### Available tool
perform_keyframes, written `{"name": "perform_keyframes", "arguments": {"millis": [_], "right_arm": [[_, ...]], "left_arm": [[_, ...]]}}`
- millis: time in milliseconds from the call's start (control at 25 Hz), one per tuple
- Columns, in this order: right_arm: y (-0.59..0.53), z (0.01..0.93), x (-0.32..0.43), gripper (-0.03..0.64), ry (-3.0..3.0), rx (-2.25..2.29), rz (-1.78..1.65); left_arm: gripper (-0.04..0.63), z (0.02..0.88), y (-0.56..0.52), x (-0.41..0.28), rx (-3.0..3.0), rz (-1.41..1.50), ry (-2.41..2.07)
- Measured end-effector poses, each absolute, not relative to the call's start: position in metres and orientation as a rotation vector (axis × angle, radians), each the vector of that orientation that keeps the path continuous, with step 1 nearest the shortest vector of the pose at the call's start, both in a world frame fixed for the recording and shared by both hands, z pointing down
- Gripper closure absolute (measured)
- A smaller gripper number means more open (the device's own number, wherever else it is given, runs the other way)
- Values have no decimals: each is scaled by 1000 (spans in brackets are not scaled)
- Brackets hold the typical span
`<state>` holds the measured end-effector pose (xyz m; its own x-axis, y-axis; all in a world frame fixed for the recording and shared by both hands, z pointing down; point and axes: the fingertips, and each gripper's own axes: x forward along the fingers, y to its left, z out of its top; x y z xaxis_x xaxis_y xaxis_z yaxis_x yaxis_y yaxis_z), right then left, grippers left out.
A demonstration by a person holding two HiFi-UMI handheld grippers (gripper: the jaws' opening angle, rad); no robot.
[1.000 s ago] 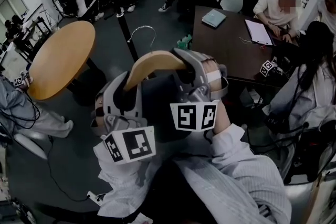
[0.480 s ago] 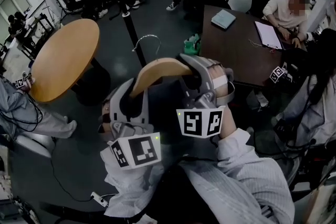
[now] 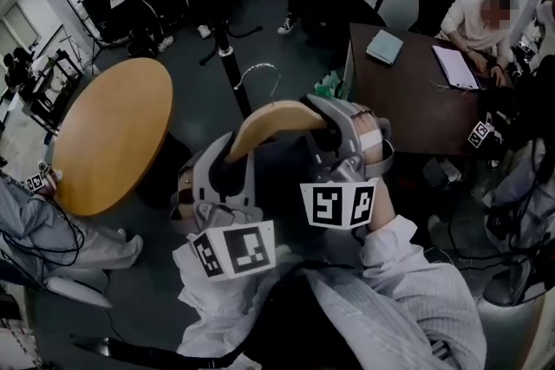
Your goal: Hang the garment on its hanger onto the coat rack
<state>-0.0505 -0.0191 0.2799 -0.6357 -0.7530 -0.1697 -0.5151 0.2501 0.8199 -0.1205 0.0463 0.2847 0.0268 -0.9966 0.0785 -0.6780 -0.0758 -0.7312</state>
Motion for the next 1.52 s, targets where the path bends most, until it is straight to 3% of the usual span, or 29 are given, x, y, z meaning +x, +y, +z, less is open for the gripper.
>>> {"name": "perform_keyframes", "arguments": {"millis": [480, 1120, 1520], "right_arm": [[-92, 295, -137, 575, -2186, 1237, -1242], [-291, 293, -156, 577, -2319, 1146, -1299], [-393, 243, -171, 577, -2426, 1026, -1486]], "left_arm": [[504, 292, -34, -213, -1866, -835, 1564], [505, 297, -225, -222, -1849, -872, 1690], [505, 254, -317, -226, -1693, -854, 1853]]}}
